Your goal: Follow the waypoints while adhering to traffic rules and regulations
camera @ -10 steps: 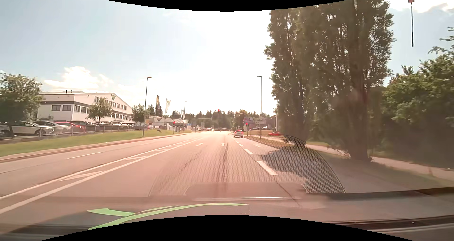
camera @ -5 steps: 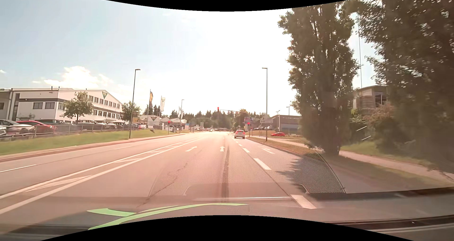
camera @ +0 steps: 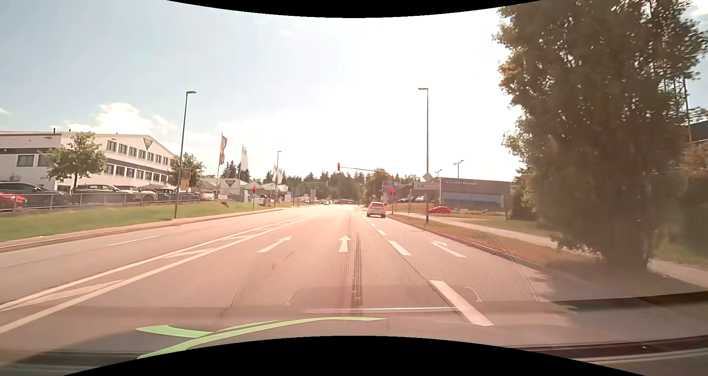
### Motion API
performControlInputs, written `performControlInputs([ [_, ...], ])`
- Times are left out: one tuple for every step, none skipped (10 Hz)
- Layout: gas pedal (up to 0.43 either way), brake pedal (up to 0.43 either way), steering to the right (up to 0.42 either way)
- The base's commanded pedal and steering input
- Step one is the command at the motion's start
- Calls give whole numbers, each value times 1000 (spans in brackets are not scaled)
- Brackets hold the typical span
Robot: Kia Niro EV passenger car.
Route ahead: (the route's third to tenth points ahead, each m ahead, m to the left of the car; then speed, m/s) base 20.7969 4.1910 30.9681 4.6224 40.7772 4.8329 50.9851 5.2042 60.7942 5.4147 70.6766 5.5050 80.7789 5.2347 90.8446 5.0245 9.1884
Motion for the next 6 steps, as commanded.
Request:
performControlInputs([
  [0,18,3],
  [0,18,3],
  [0,18,3],
  [0,18,3],
  [0,18,3],
  [0,18,3],
])
